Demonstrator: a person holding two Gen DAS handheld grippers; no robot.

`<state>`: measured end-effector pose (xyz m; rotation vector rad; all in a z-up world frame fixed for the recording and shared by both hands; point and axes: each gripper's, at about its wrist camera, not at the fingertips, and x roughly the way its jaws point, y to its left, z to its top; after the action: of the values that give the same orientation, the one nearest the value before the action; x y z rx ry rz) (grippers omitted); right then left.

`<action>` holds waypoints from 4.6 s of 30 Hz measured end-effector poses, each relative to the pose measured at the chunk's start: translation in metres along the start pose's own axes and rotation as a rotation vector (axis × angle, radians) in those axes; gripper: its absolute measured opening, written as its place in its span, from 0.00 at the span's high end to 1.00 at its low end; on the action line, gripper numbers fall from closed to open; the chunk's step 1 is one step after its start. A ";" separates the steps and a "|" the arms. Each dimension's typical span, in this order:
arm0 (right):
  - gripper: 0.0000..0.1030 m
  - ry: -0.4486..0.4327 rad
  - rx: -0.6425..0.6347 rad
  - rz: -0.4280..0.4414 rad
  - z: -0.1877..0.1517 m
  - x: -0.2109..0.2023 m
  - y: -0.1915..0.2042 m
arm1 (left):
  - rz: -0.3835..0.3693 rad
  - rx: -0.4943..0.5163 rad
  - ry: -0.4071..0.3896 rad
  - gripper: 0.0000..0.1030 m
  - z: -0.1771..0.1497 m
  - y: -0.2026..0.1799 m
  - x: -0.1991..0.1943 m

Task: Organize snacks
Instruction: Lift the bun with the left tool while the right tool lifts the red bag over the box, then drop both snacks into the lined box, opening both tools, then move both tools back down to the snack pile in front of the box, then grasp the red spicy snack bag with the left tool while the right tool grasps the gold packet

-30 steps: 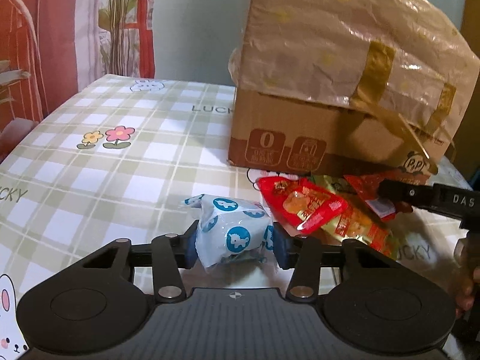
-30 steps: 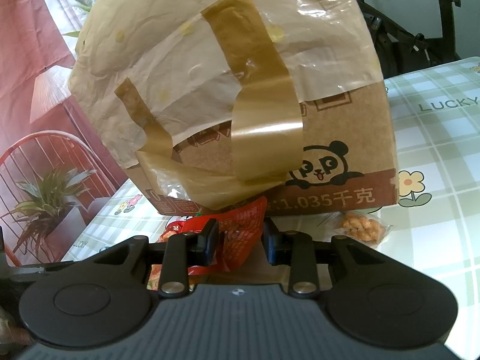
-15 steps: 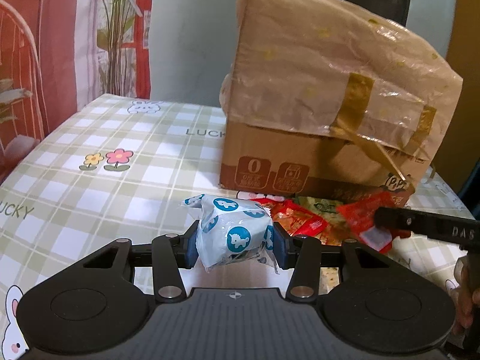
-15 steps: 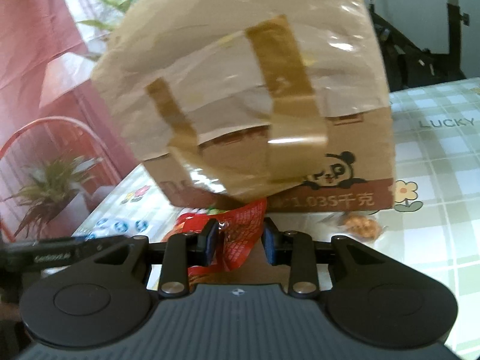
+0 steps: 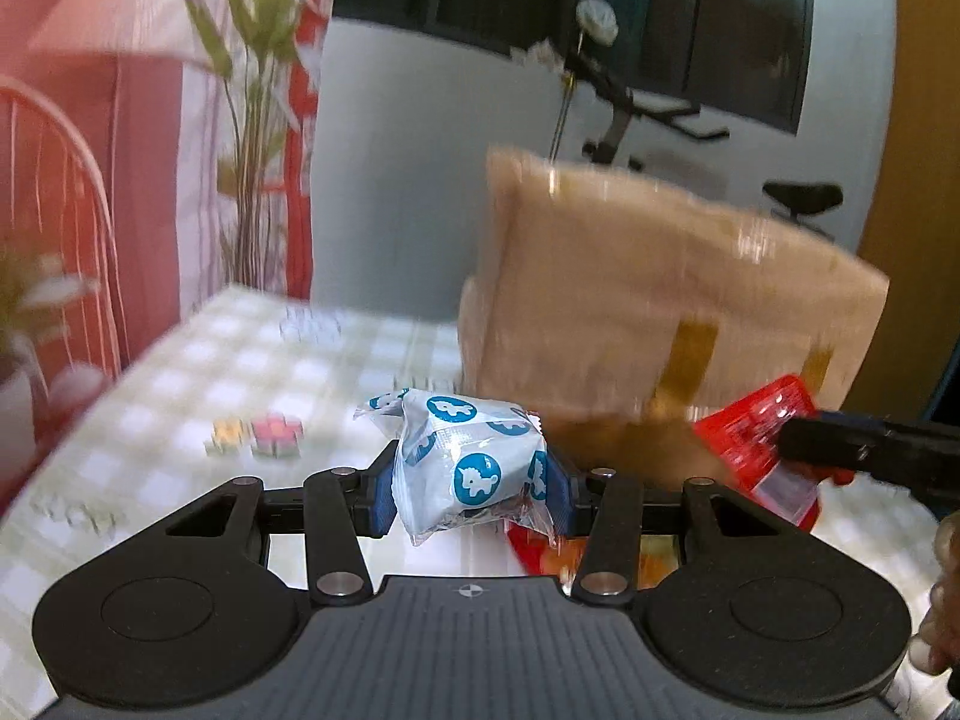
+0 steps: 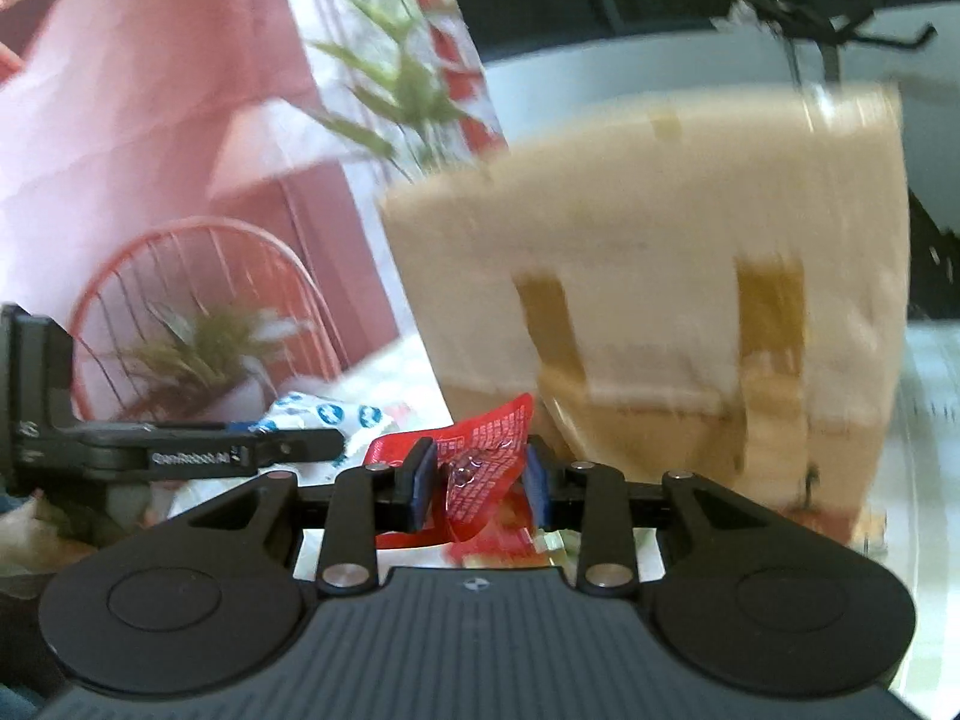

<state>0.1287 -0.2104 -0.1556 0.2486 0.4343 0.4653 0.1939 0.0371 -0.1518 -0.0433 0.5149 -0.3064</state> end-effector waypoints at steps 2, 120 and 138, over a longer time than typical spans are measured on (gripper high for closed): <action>0.68 -0.038 -0.021 0.003 0.018 -0.006 0.008 | -0.016 0.002 -0.026 0.52 0.012 -0.002 -0.004; 0.45 0.098 -0.042 -0.230 -0.071 0.033 -0.043 | -0.033 -0.101 0.225 0.29 -0.044 -0.023 0.074; 0.45 0.103 0.020 -0.222 -0.071 0.030 -0.055 | -0.033 -0.092 0.256 0.37 -0.049 -0.043 0.117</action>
<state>0.1408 -0.2339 -0.2464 0.1932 0.5602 0.2569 0.2544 -0.0375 -0.2458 -0.1030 0.7834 -0.3224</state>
